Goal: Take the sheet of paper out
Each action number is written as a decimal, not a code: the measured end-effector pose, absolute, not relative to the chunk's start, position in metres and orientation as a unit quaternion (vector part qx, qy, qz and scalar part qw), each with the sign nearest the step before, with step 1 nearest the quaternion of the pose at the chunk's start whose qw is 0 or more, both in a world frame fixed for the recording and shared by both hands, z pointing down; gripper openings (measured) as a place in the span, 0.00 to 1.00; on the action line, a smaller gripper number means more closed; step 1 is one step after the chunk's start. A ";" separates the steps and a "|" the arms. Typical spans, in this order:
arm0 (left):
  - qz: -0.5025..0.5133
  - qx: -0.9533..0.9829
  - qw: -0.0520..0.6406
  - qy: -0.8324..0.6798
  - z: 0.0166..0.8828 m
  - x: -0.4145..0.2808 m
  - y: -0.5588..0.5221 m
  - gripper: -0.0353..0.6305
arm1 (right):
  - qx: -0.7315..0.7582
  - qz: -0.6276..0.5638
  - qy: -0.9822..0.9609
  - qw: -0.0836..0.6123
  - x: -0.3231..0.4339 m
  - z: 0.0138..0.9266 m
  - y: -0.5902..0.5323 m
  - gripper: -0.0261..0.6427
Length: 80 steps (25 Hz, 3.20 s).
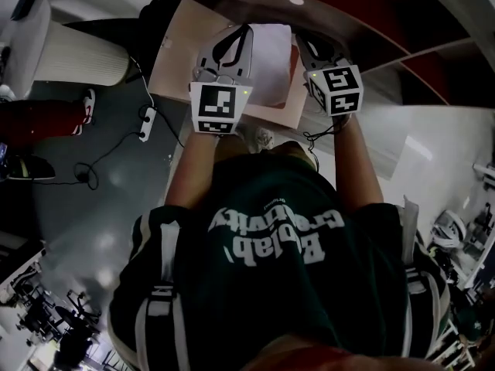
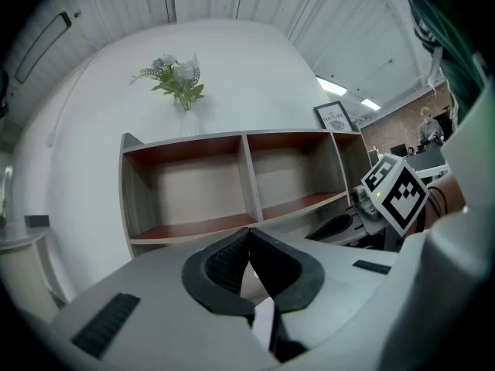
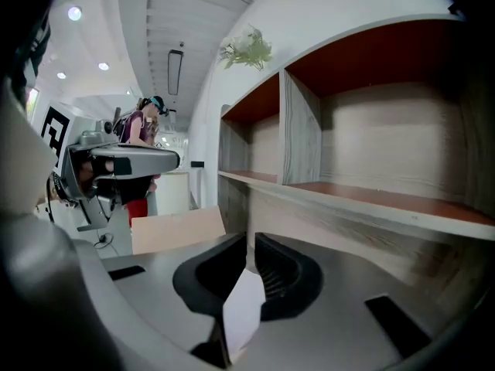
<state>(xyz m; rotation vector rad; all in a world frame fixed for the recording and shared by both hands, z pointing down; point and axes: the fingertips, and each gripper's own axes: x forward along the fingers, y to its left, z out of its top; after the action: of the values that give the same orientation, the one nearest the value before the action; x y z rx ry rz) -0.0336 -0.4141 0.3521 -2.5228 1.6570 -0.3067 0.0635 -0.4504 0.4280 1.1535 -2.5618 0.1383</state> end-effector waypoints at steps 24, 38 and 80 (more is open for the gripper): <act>-0.101 -0.832 0.038 0.544 0.378 -0.061 -0.475 0.08 | 0.342 0.177 -0.882 0.270 0.039 0.570 -0.534 0.36; -0.115 -0.834 0.024 0.538 0.393 -0.077 -0.495 0.08 | 0.283 0.249 -0.863 0.336 0.035 0.646 -0.567 0.37; -0.126 -0.829 0.001 0.545 0.410 -0.091 -0.507 0.08 | 0.229 0.240 -0.892 0.307 0.011 0.627 -0.554 0.09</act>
<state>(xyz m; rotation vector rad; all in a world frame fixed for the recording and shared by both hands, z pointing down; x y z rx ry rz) -0.0911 -0.5066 0.4095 -2.6034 1.7108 -0.3945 0.0107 -0.5539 0.6274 0.6065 -2.3597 0.6342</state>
